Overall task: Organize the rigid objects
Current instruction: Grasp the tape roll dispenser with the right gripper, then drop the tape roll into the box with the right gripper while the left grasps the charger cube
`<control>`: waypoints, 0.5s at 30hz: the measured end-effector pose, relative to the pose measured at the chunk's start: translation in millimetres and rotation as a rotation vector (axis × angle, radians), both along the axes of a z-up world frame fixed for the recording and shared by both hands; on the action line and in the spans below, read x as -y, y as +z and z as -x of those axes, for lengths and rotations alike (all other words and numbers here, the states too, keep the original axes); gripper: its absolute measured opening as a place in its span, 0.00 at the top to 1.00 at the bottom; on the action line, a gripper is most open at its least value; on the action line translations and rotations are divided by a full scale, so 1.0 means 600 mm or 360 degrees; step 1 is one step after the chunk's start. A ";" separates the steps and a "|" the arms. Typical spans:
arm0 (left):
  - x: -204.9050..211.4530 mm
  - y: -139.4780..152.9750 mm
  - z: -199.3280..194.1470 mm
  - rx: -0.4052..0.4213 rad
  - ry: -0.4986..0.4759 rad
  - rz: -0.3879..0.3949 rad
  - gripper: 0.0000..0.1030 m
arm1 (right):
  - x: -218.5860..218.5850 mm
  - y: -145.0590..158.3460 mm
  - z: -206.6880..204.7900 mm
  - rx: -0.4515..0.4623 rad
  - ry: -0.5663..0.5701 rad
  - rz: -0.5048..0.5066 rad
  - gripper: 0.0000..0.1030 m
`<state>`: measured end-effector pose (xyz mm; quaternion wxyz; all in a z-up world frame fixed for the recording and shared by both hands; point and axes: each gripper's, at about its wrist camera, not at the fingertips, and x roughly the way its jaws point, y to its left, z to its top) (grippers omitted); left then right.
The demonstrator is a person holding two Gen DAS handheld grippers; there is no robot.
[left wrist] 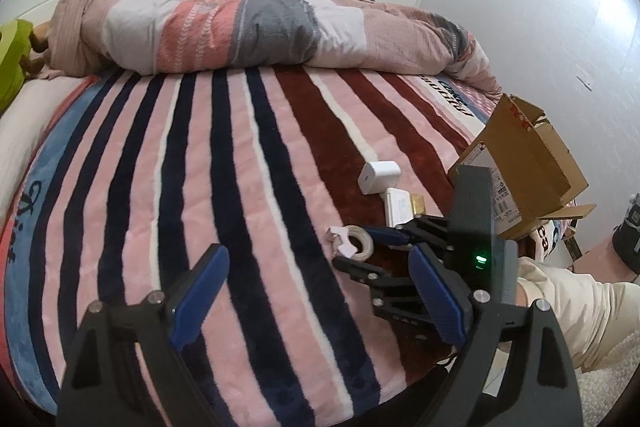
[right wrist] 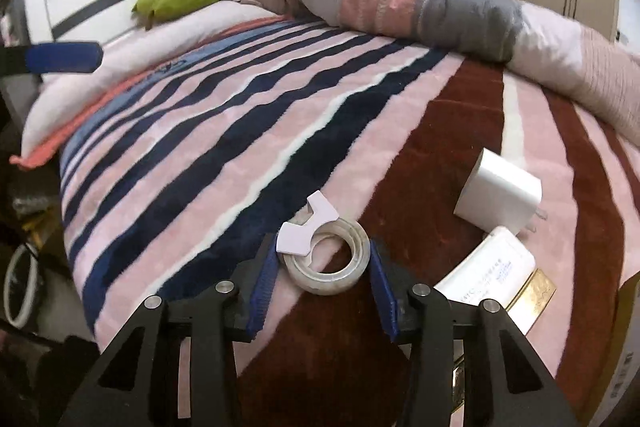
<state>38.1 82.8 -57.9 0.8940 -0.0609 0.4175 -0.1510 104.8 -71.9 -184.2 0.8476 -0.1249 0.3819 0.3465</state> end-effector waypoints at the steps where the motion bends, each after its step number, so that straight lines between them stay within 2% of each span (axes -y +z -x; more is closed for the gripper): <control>1: -0.002 0.000 0.001 0.0003 0.0002 -0.0006 0.13 | 0.002 0.006 0.008 0.0027 0.0026 -0.0007 0.62; 5: 0.001 0.003 -0.001 0.0017 -0.0017 -0.0024 0.13 | 0.031 0.068 0.040 0.0070 0.0083 -0.0101 0.62; 9: 0.020 0.000 -0.016 0.0015 -0.0060 -0.0004 0.13 | 0.110 0.188 0.086 0.0301 0.0068 -0.0237 0.62; 13: 0.064 -0.013 -0.048 0.0008 -0.0133 -0.0021 0.13 | 0.235 0.280 0.118 0.0439 -0.0145 -0.0256 0.62; 15: 0.085 -0.025 -0.072 -0.0013 -0.0156 -0.0033 0.13 | 0.296 0.306 0.131 0.0514 -0.0280 -0.0159 0.61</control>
